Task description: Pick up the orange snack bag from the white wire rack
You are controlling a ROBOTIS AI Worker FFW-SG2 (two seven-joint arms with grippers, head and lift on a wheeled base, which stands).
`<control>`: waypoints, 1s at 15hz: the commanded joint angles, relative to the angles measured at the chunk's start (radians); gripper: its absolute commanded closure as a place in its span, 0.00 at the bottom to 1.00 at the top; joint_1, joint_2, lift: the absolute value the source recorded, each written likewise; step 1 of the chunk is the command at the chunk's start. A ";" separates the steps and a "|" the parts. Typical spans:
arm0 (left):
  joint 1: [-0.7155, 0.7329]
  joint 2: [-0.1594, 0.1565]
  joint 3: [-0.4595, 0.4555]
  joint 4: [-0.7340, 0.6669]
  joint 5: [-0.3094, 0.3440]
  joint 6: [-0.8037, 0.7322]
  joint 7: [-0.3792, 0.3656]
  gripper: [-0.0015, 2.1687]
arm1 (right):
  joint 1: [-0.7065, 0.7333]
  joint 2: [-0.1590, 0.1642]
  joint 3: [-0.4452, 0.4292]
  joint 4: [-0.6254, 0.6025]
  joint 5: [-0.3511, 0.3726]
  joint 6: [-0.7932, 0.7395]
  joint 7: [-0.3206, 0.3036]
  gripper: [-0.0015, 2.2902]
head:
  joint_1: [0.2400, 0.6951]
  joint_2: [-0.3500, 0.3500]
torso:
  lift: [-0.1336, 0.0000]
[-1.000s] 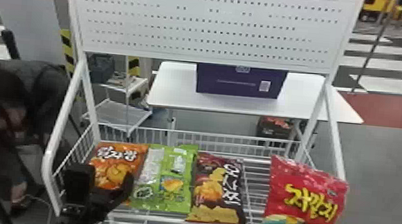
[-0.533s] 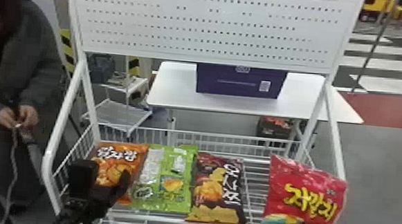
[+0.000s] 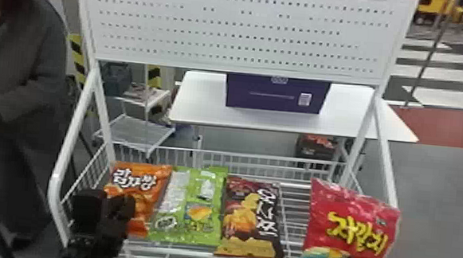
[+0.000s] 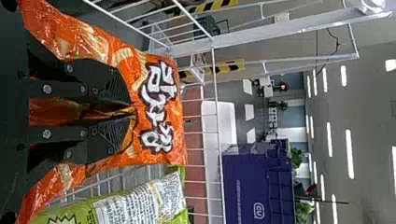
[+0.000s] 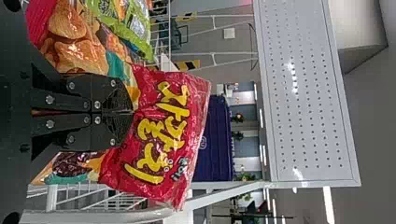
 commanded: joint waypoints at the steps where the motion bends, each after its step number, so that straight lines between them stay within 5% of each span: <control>1: 0.048 0.001 0.011 -0.081 0.010 -0.010 0.001 0.87 | 0.006 0.000 0.003 -0.006 0.000 -0.002 0.000 0.97 | 0.57 0.50 | 1.00; 6: 0.263 -0.002 0.063 -0.306 0.033 -0.130 0.015 0.87 | 0.019 0.000 0.008 -0.021 0.002 -0.002 0.000 0.97 | 0.57 0.50 | 1.00; 11: 0.485 -0.002 0.055 -0.427 0.044 -0.351 0.011 0.87 | 0.024 -0.003 0.017 -0.026 0.002 -0.002 0.000 0.97 | 0.57 0.50 | 1.00; 15: 0.603 0.010 0.057 -0.492 0.028 -0.384 0.020 0.87 | 0.016 -0.003 0.020 -0.019 0.002 0.002 0.002 0.97 | 0.57 0.50 | 1.00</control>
